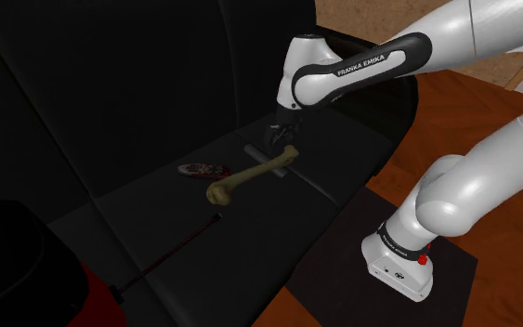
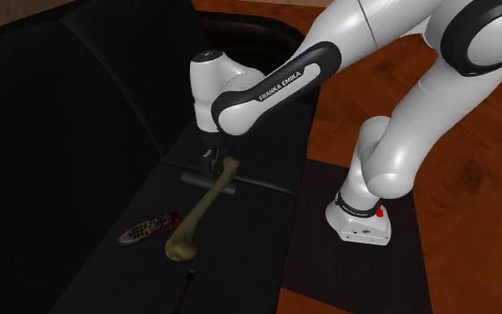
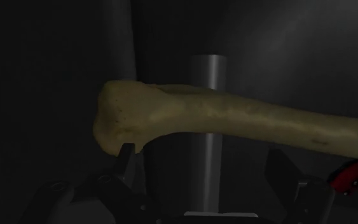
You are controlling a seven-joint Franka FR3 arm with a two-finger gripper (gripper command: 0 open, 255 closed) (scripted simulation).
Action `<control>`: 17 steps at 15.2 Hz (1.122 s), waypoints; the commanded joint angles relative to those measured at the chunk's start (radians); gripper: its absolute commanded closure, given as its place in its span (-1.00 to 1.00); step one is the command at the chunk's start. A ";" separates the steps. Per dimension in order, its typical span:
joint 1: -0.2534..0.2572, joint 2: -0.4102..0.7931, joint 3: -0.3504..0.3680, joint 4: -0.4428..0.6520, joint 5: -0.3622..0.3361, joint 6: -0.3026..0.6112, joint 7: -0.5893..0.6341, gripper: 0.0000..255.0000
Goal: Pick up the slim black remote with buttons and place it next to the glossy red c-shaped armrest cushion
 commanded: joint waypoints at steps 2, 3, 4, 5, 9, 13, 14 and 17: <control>0.007 0.096 0.007 0.021 0.018 0.078 0.010 -1.00; 0.008 0.105 0.008 0.016 0.018 0.093 0.010 -1.00; 0.009 0.114 0.009 0.011 0.019 0.107 0.010 -1.00; 0.010 0.124 0.009 0.006 0.019 0.122 0.010 -1.00; 0.013 0.166 0.012 -0.011 0.022 0.180 0.009 -1.00; 0.014 0.172 0.012 -0.013 0.022 0.189 0.009 -1.00; 0.014 0.172 0.012 -0.013 0.022 0.189 0.009 -1.00; 0.014 0.172 0.012 -0.013 0.022 0.189 0.009 -1.00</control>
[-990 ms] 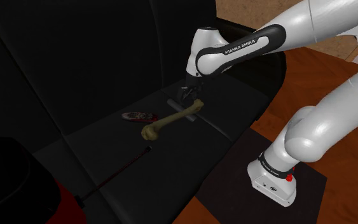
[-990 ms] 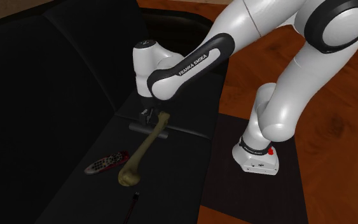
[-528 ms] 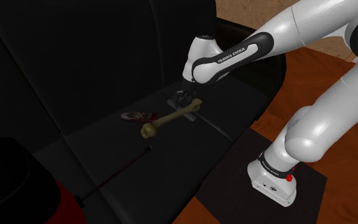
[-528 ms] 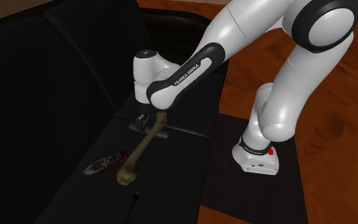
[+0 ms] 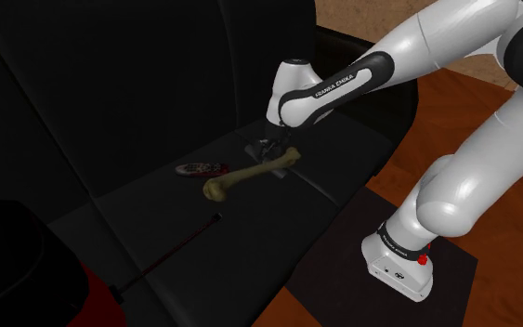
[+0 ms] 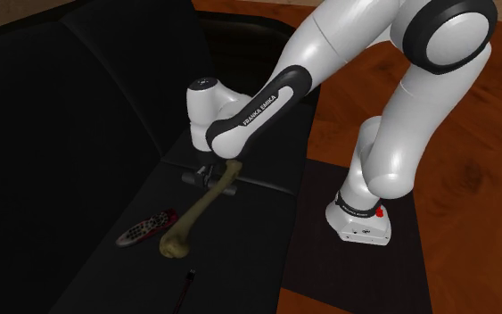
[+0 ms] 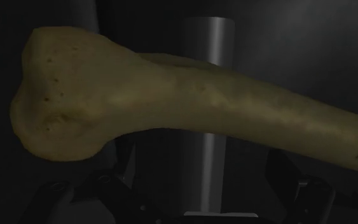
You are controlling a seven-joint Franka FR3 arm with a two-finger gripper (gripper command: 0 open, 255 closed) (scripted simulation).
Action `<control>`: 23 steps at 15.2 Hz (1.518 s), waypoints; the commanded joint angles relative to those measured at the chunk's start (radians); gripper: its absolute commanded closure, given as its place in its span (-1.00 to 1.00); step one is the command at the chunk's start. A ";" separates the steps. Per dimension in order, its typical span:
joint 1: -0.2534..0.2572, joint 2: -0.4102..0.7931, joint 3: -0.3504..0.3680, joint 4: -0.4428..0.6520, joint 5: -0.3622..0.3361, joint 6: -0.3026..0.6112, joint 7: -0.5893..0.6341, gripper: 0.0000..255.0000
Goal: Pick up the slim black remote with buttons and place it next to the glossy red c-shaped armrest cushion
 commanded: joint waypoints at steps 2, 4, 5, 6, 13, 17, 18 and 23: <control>0.001 0.012 0.001 0.006 -0.002 -0.017 0.004 1.00; 0.001 0.012 0.002 0.005 -0.001 -0.015 0.004 1.00; 0.001 0.014 0.002 0.005 -0.001 -0.014 0.005 1.00; 0.002 0.014 0.002 0.005 -0.001 -0.014 0.005 1.00; -0.002 -0.024 -0.002 0.008 -0.001 -0.056 0.001 1.00; -0.003 -0.062 -0.003 0.029 -0.004 -0.114 0.006 1.00; -0.003 -0.071 -0.004 0.034 -0.004 -0.129 0.007 1.00; -0.004 -0.112 -0.006 0.066 -0.007 -0.201 0.012 1.00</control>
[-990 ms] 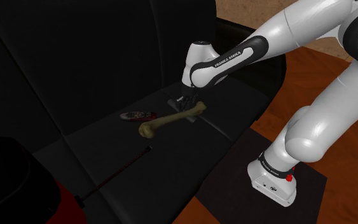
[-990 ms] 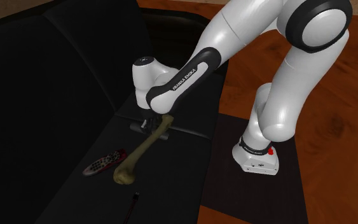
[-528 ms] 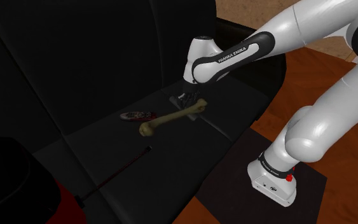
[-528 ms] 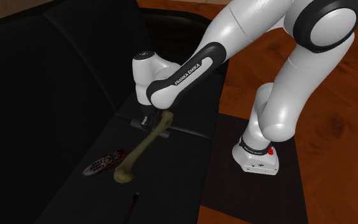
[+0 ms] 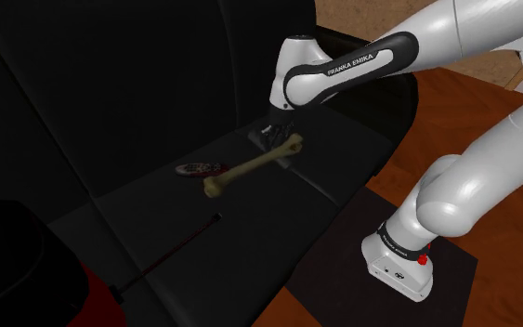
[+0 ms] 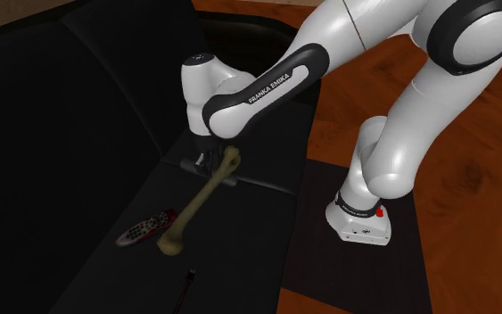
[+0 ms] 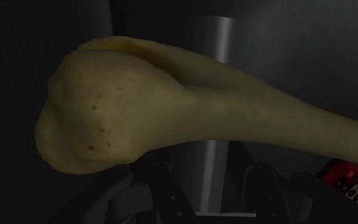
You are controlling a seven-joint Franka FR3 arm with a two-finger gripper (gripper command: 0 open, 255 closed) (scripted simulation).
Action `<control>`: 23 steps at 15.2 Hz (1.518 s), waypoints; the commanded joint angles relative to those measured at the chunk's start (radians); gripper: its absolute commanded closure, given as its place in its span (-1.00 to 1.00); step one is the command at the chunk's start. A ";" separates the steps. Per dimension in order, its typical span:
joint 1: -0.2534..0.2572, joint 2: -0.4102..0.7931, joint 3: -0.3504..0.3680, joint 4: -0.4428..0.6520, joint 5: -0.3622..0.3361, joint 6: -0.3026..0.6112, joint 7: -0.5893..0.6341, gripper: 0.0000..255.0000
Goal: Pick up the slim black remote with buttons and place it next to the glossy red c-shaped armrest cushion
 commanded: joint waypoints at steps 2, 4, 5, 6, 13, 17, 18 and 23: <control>-0.002 -0.024 -0.002 0.022 -0.002 -0.046 0.002 1.00; -0.002 -0.037 -0.003 0.037 -0.003 -0.074 0.004 1.00; -0.002 -0.044 -0.004 0.045 -0.004 -0.089 0.005 1.00; -0.002 -0.050 -0.004 0.053 -0.004 -0.103 0.006 1.00; -0.004 -0.087 -0.007 0.115 -0.008 -0.201 0.013 1.00; -0.005 -0.102 -0.009 0.155 -0.010 -0.256 0.016 1.00; -0.005 -0.106 -0.009 0.165 -0.011 -0.270 0.017 1.00; -0.006 -0.119 -0.012 0.220 -0.013 -0.338 0.022 1.00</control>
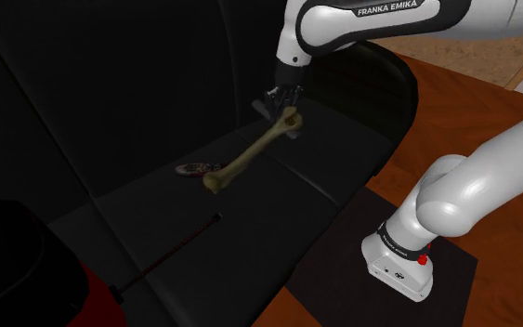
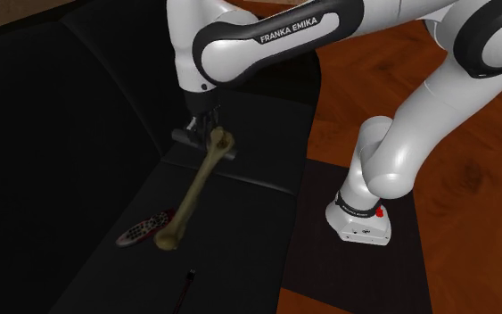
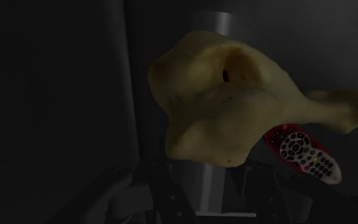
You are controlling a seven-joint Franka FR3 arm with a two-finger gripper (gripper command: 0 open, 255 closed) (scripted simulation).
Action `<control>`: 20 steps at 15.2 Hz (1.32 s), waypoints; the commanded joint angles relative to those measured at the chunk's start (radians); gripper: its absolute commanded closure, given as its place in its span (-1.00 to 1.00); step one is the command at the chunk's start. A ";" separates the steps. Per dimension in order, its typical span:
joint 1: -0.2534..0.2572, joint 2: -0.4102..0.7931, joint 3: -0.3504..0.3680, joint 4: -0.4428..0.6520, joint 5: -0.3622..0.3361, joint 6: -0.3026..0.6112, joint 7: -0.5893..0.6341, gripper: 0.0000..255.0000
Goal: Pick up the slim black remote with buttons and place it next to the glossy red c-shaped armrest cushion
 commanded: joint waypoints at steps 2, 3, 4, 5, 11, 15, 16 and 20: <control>-0.001 -0.006 -0.001 0.035 -0.002 -0.040 0.003 1.00; -0.001 -0.007 -0.002 0.047 -0.002 -0.054 0.004 1.00; -0.001 -0.008 -0.002 0.059 -0.003 -0.067 0.005 1.00; -0.001 -0.009 -0.003 0.072 -0.003 -0.081 0.006 1.00; -0.002 -0.011 -0.005 0.151 -0.006 -0.161 0.012 1.00; -0.003 -0.008 -0.006 0.207 -0.008 -0.215 0.016 1.00; -0.003 -0.007 -0.006 0.222 -0.008 -0.228 0.017 1.00; -0.004 0.001 -0.008 0.283 -0.009 -0.282 0.021 1.00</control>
